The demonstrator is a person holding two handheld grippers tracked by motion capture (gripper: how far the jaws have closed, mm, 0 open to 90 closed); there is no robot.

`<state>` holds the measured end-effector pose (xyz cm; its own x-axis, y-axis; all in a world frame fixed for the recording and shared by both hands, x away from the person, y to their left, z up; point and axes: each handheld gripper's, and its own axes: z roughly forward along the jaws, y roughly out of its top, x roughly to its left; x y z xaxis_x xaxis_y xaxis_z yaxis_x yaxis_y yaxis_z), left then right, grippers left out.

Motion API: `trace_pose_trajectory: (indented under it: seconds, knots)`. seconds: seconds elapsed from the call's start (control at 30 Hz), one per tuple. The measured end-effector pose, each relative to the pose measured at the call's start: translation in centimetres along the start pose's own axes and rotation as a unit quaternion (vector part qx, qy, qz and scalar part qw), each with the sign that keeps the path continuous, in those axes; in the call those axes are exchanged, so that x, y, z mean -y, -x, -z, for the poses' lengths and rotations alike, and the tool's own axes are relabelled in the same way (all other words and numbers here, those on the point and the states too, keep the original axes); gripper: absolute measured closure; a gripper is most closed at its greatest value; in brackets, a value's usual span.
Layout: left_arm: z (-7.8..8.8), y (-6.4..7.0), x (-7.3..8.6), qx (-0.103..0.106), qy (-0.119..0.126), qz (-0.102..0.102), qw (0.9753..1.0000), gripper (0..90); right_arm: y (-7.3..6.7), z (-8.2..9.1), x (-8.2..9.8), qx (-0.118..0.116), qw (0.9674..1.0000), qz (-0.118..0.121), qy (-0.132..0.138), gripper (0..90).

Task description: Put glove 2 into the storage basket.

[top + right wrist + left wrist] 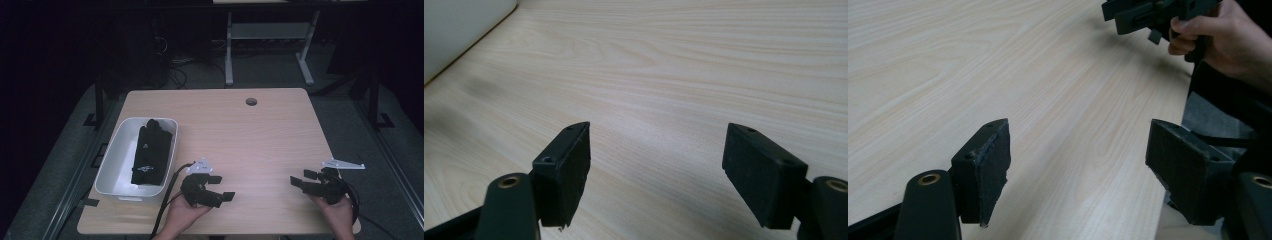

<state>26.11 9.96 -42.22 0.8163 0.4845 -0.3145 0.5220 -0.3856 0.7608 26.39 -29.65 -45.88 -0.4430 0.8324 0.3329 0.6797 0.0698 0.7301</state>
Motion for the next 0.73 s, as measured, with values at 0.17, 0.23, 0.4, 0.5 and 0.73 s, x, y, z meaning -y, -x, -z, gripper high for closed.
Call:
trace_pose_trajectory:
  seconds: [0.17, 0.23, 0.4, 0.5, 0.73]
  knots:
    - [-0.1, 0.0, 0.6, -0.001, -0.003, -0.001, 1.0000, 25.8, -0.1, 0.0, 0.2, -0.001, 1.0000, -0.001, 0.001, 27.0]
    - [-0.2, 0.0, 0.8, 0.001, -0.002, -0.003, 1.0000, 25.8, -0.1, 0.0, 0.3, 0.001, 1.0000, 0.005, 0.002, 27.0]
    - [-0.4, 0.1, 1.5, 0.005, -0.003, -0.002, 1.0000, 25.8, -0.5, 0.2, 0.5, 0.003, 0.9999, 0.011, 0.007, 26.8]
    - [-0.5, 0.0, 1.8, 0.006, -0.007, 0.000, 1.0000, 25.8, -0.6, 0.2, 0.5, 0.002, 0.9998, 0.014, 0.012, 26.0]
    - [0.0, 0.2, 1.9, 0.000, 0.002, -0.002, 1.0000, 25.8, -1.2, -0.2, 0.4, 0.008, 0.9992, 0.038, 0.005, 25.8]
